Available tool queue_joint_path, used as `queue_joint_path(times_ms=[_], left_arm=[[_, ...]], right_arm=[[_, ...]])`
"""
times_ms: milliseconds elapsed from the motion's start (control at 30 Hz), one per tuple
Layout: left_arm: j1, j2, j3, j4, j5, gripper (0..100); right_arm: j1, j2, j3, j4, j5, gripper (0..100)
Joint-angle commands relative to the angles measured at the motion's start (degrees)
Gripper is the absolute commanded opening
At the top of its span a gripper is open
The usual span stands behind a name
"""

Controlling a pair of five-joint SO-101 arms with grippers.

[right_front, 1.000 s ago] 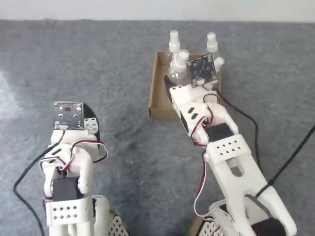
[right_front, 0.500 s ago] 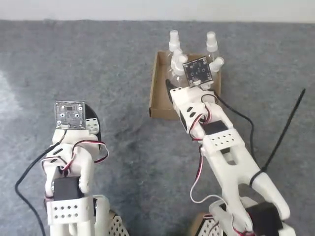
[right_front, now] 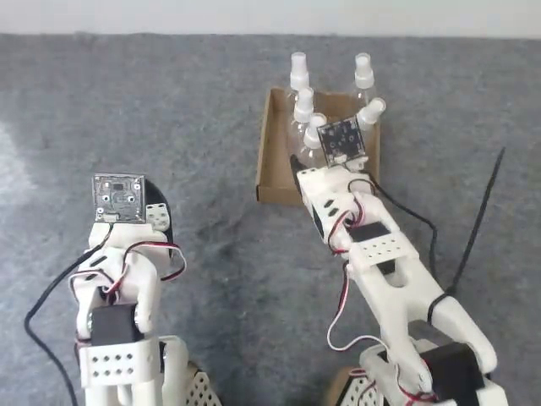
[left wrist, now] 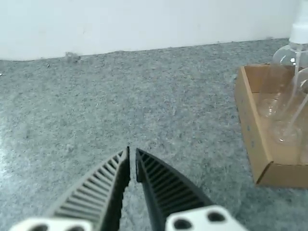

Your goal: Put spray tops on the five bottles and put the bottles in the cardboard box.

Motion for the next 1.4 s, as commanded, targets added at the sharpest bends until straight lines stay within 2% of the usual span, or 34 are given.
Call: queue_joint_path(times_ms=[0, 833, 1100, 1367], left_arm=[[-0.2, -0.4, -0.4, -1.9, 1.1, 1], [-0.2, -0.4, -0.4, -1.9, 1.1, 1], [-0.2, -0.4, -0.4, -1.9, 1.2, 1], [-0.2, -0.5, -0.4, -1.9, 1.2, 1]], right_arm=[[0.5, -0.4, -0.4, -2.2, 0.7, 0.6], [0.0, -0.5, -0.3, 0.3, 1.1, 1.2], [0.0, -0.5, -0.3, 0.5, 0.8, 14.8], [0.0, -1.1, -0.3, 0.5, 0.8, 16.0]])
